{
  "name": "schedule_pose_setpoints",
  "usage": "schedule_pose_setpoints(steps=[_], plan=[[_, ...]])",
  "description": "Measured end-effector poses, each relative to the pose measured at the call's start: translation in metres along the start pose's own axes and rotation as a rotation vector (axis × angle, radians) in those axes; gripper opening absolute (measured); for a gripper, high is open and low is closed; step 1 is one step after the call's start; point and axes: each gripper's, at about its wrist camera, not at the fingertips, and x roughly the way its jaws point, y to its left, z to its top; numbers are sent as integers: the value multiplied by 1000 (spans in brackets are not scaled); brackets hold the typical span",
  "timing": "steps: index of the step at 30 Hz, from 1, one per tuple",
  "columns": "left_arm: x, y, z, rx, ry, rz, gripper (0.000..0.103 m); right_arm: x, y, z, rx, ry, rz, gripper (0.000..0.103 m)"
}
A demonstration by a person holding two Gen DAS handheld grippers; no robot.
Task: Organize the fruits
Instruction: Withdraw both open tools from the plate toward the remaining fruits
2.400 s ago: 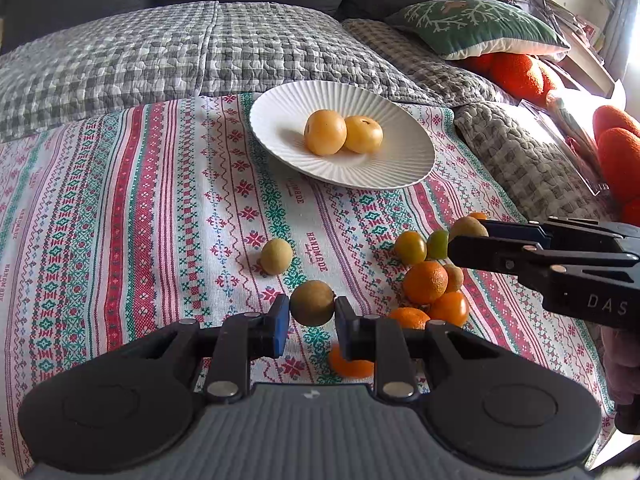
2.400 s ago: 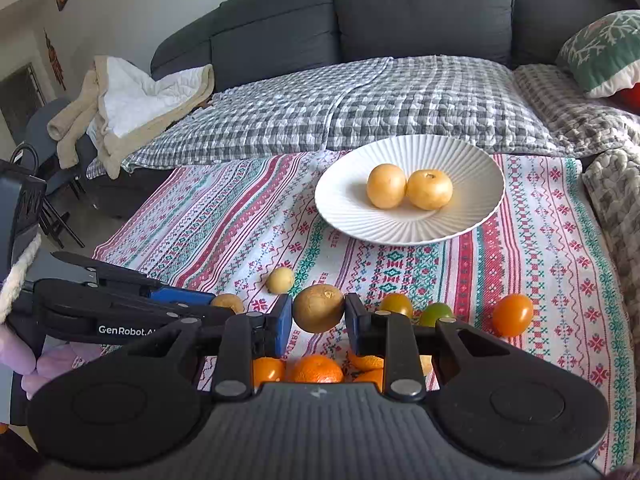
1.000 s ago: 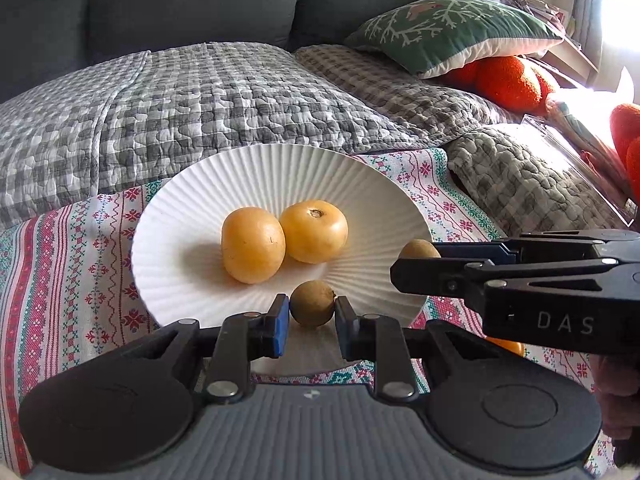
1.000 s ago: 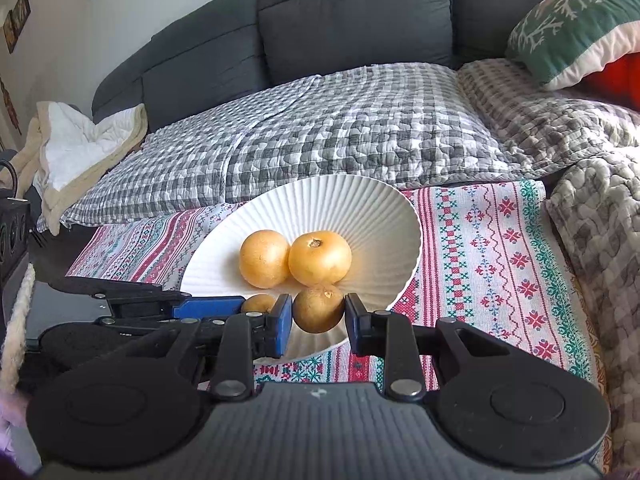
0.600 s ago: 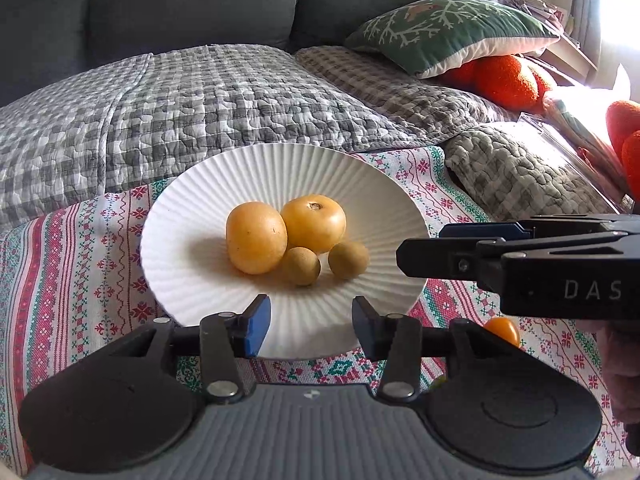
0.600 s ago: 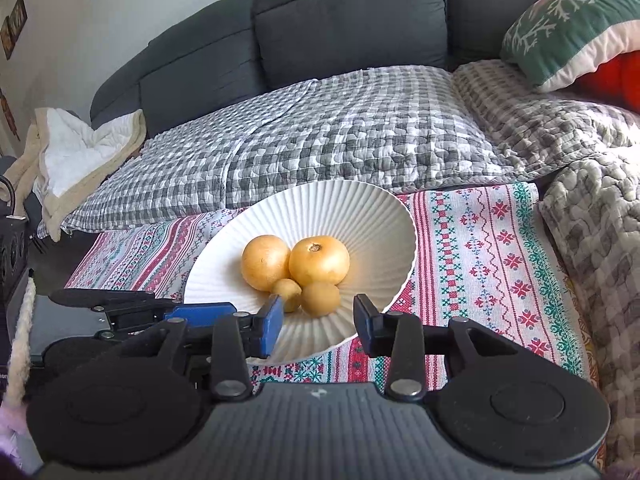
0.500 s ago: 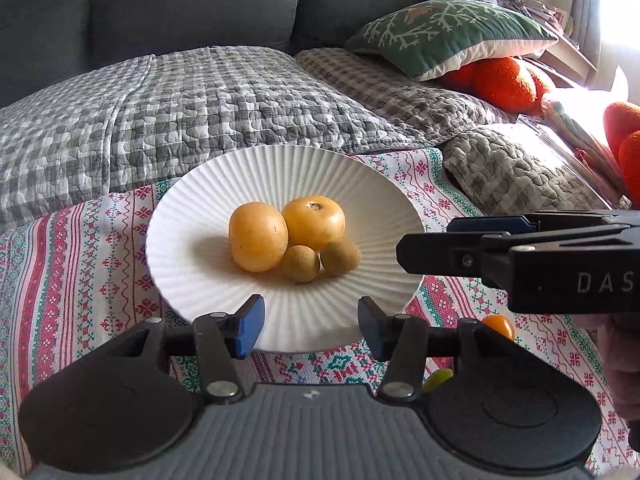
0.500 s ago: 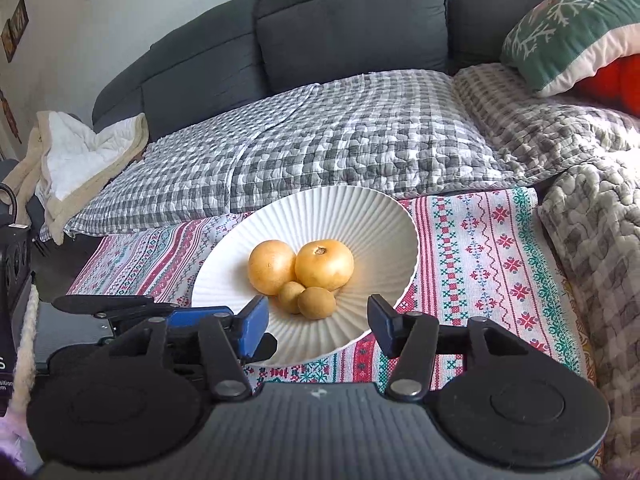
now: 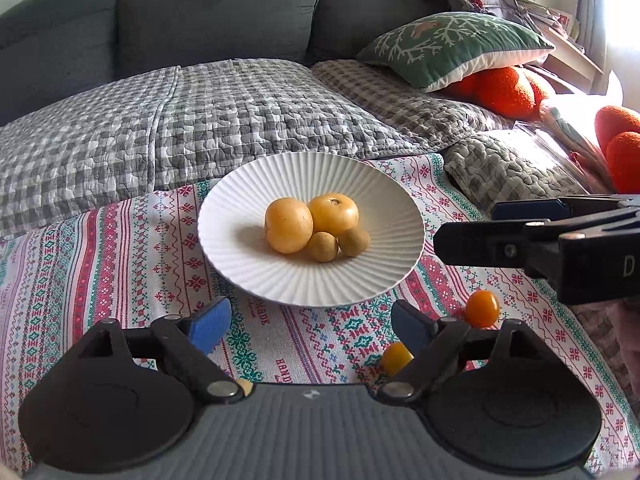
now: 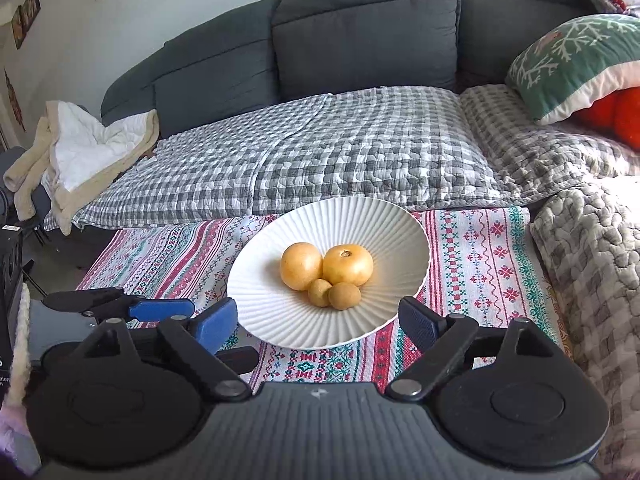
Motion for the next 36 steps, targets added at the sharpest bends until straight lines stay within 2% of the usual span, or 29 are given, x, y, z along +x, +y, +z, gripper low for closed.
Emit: schedule_pose_setpoints(steps=[12,21,27,36], plan=[[-43,3,-24,-17,12,72,95,-34,22,-17,-45,1,-64,98],[-60,-1,-48,-37,23,76,97,-55,27,-35,-60,-14,-95,102],[-66,-2,-59,19,22,83,97,-62,29,-38,-89,-21,-119,103],[-55,10,-68,7,97,86,97,-47,24,-50,-128,93,-182,103]])
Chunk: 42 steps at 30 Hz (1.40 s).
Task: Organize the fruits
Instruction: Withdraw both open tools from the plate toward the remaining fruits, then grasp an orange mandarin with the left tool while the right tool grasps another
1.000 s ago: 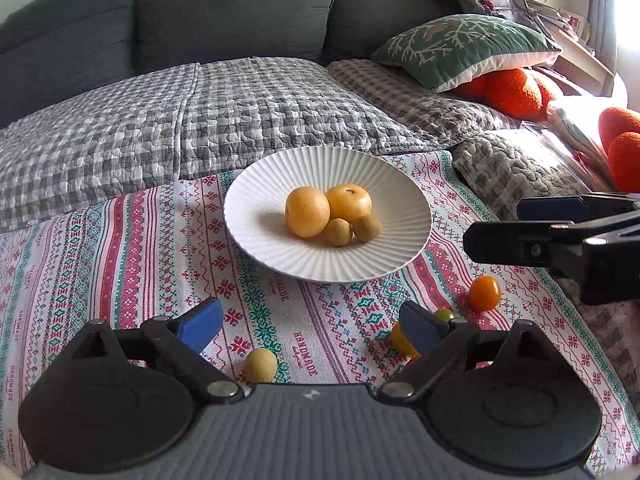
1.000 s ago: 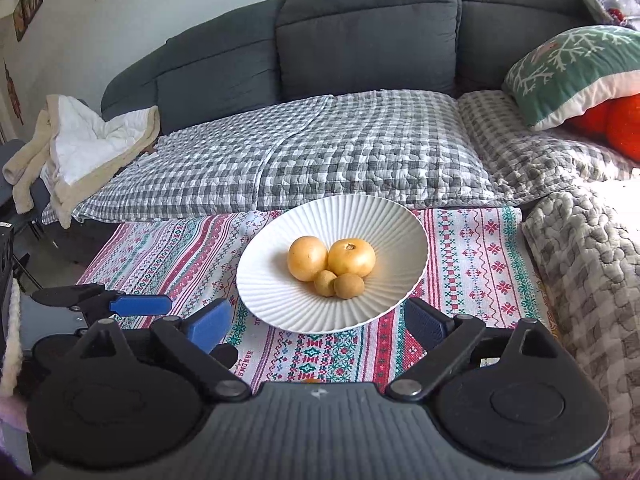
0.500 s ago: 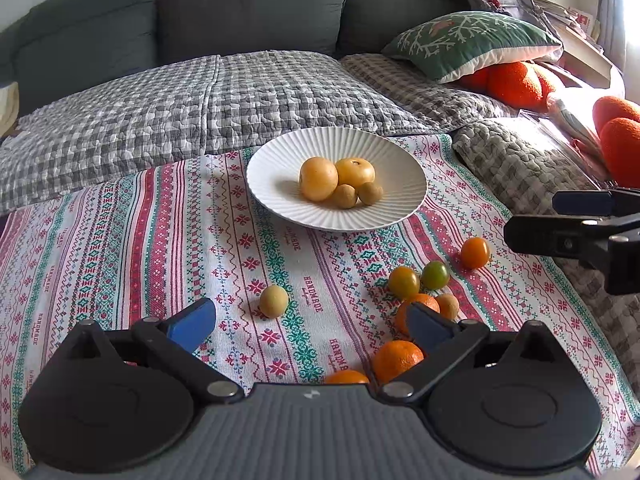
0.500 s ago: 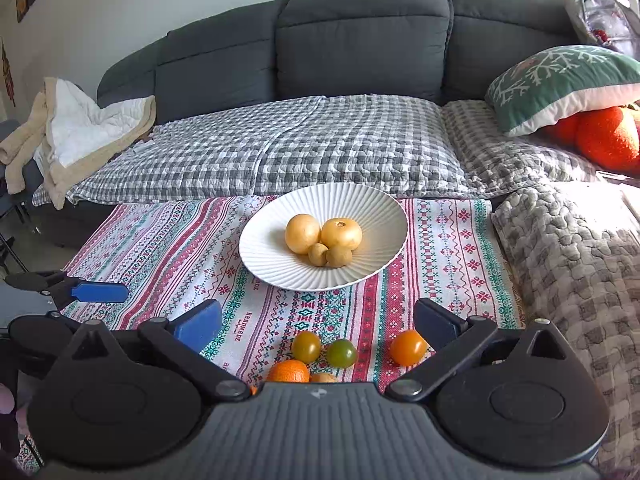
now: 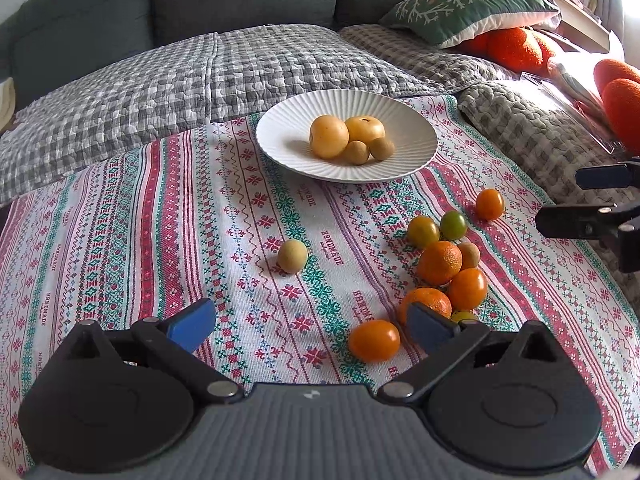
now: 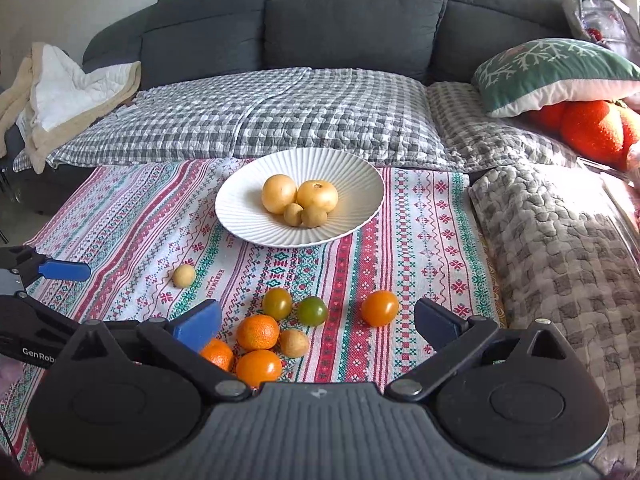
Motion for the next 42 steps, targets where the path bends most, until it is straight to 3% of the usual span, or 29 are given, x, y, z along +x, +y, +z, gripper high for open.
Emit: schedule_pose_setpoints(steps=[6,10,14,18,23,37,42], plan=[[12,-10,-6,50,54,-22,97,17,7,-9,-41,117,-25,102],[17,-19,-10,92,62,-40,92,20,8,-11,-59,138,-35,101],[17,-28,-11,129,20,-96,75,16,3,-7,-23,109,16,94],[21,-33,-7,102,-7,-185,58,16,0,-4,25,95,97,80],[33,-41,-3,75,30,-240,42,23,1,-4,48,115,129,69],[50,-22,2,-131,118,-341,39,42,9,1,63,127,230,53],[49,-20,3,-147,130,-354,39,57,17,2,50,150,249,45]])
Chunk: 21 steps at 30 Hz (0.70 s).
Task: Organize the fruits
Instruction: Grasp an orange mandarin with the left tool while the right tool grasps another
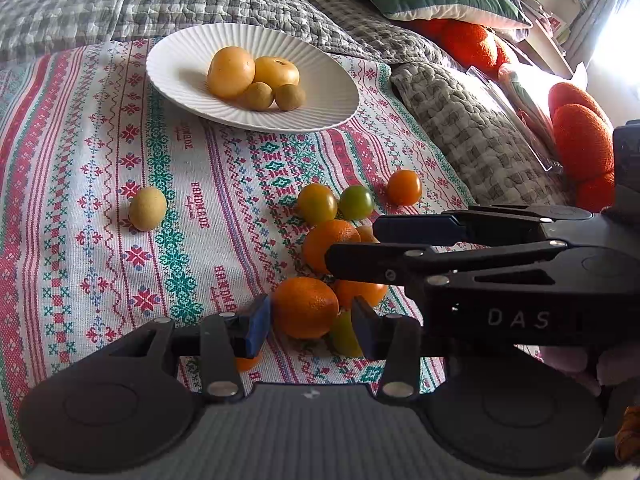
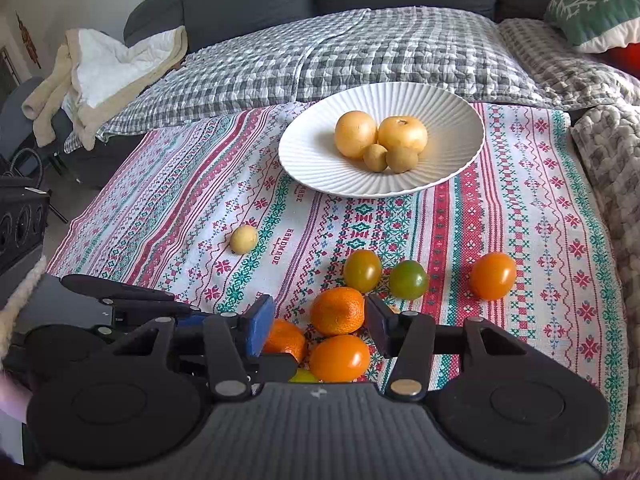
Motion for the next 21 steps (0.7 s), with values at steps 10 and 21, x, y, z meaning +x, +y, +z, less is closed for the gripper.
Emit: schedule_pose_setpoints(steps=[10,21], plan=[[0,1,0,-3,8,-13,39,13,-3,-3,12,29,-56,27],[-5,2,4,-2,-17,52,39,-7,-15,0,91,-8,-14,10]])
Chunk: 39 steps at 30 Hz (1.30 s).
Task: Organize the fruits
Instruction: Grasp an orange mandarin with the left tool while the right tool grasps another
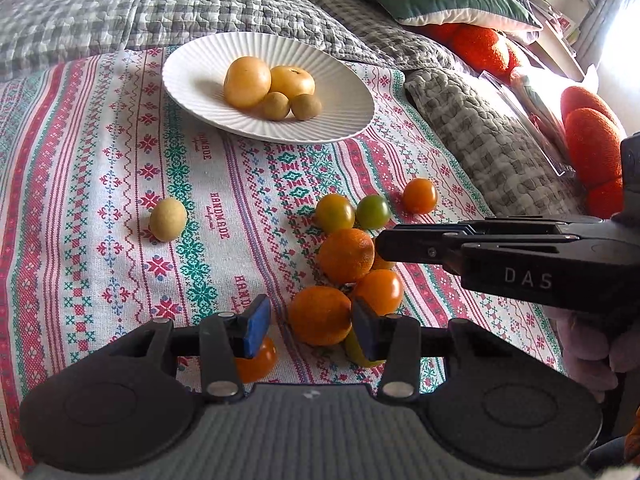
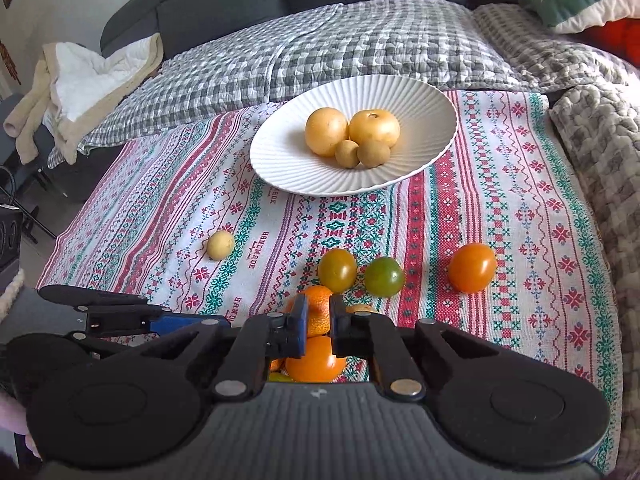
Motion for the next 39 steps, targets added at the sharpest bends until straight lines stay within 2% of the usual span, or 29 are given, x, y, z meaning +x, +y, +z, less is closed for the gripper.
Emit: schedule_pose_setpoints(steps=[4,6,10,17,18,19,21,28,39], plan=[[3,-5,-3,33,21,-9,39,9,2,1,15,18,18,24],[6,-9,-5,55,18,-16,39,14,6,1,8,34,11,25],[8,-8,-3,41,15,-24,39,23,10,0,-25,40,-23,35],[9,-10,-3,51,21,-43,39,36,14,-2,-31,62,-31,35],[9,-10,-4,49,22,-46,39,38,17,-3,-41,70,-36,30],[9,-9,-4,46,20,-47,38,39,18,-4,-49,65,-41,30],[8,-8,-4,46,20,-35,29,38,18,-2,-48,62,-37,29],[7,-9,-4,60,19,-23,28,29,9,1,8,42,-20,29],[12,-14,-4,52,2,5,29,27,12,1,-4,47,-44,29]])
